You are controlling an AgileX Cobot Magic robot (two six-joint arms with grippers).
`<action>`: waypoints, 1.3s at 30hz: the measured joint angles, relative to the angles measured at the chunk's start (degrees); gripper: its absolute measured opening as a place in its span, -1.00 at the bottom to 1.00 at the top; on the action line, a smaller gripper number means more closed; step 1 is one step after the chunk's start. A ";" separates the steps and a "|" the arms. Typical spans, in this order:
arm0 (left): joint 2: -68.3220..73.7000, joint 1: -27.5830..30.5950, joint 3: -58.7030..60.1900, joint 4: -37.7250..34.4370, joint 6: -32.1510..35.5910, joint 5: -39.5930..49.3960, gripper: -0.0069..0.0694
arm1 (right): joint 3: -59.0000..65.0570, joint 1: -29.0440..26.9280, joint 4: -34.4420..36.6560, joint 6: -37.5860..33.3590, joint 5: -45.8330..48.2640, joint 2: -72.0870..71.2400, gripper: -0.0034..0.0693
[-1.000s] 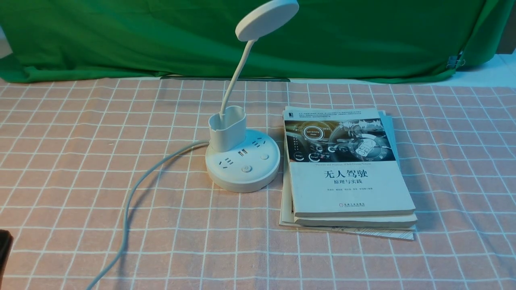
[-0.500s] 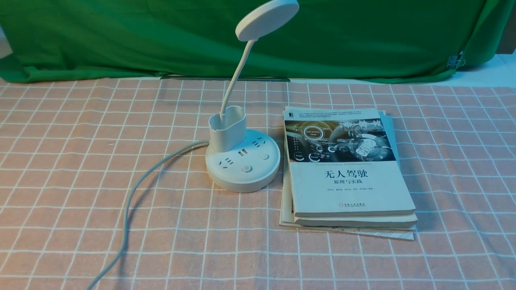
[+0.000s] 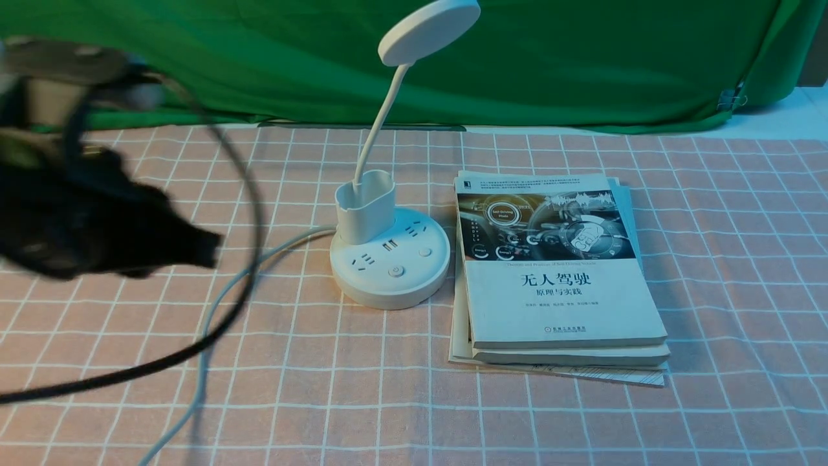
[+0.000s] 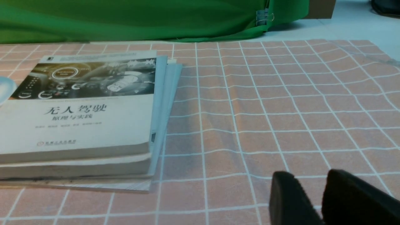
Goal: Turn on the table lamp on the pink coffee tablecloth with your hand.
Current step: 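Press the power button on the lamp base to turn the lamp on with the left gripper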
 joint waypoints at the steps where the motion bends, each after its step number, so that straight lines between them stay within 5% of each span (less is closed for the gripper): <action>1: 1.79 -1.07 -0.98 0.00 0.00 -0.28 -0.76 | 0.00 0.00 0.00 0.00 0.00 0.00 -0.25; 4: 11.85 -5.47 -6.99 -0.65 0.04 -2.90 -0.76 | 0.00 0.00 0.00 0.00 0.00 0.00 -0.25; 18: 39.28 -6.82 -27.48 -4.19 2.39 -4.82 -0.76 | 0.00 0.00 0.00 0.00 -0.05 0.00 -0.25; 39: 49.02 -11.03 -29.43 -1.99 4.56 -14.23 -0.76 | 0.00 0.00 0.00 -0.05 0.04 0.00 -0.25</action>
